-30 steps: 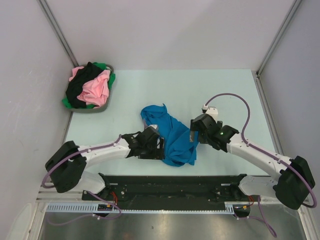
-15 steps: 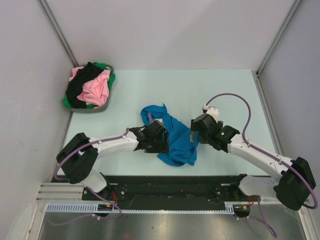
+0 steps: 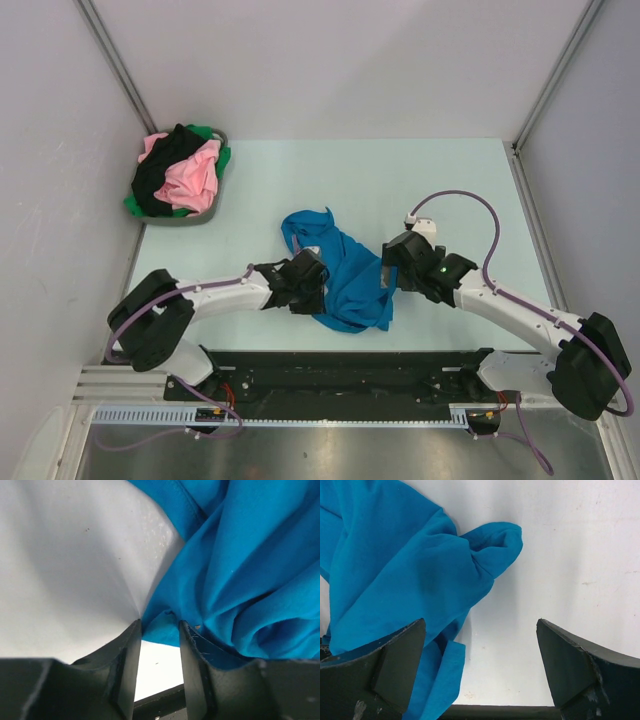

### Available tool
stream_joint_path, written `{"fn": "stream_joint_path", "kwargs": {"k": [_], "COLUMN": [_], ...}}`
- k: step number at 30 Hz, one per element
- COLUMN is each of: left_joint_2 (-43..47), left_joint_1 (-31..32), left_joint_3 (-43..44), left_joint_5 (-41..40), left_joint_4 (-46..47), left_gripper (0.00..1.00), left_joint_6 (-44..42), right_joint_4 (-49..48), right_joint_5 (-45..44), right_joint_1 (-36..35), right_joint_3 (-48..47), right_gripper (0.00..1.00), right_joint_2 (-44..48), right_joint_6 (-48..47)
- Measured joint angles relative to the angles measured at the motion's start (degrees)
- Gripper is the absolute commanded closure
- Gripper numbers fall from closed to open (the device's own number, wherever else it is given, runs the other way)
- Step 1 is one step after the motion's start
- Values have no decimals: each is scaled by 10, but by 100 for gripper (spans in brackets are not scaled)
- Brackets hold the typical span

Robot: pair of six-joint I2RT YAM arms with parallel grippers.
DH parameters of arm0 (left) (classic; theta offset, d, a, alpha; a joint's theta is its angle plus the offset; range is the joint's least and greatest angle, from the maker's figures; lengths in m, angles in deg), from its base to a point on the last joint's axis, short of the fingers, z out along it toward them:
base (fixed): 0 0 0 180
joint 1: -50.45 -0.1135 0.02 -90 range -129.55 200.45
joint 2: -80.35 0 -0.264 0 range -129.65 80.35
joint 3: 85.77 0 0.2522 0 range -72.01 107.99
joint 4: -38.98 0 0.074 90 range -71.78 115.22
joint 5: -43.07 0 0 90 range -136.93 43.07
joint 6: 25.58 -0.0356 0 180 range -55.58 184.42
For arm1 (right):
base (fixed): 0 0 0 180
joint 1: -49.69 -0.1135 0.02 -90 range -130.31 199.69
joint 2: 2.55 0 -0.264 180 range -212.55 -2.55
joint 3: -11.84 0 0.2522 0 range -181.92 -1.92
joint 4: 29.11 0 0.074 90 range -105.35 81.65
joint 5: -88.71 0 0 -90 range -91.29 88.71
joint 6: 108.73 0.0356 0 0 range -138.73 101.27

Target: Fold and stack the t-shirts

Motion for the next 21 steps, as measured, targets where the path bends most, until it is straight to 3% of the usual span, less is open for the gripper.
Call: {"fn": "stream_joint_path", "kwargs": {"k": [6, 7, 8, 15, 21], "left_joint_2": [11, 12, 12, 27, 174], "left_joint_1": [0, 0, 0, 0, -14], "left_joint_3": [-18, -20, -22, -29, -30], "left_joint_5": [2, 3, 4, 13, -7], "left_joint_4": [15, 17, 19, 22, -30], "left_gripper": [79, 84, 100, 100, 100], "left_joint_6": [2, 2, 3, 5, 5], "right_joint_4": [-3, -3, -3, -14, -26], "right_joint_5": [1, 1, 2, 12, 36], "right_joint_1": [0, 0, 0, 1, 22], "right_joint_3": [0, 0, 0, -1, -100], "right_gripper": [3, 3, 3, 4, 4], "right_joint_2": [0, 0, 0, -4, -104], "right_joint_6": [1, 1, 1, 0, -24]}}
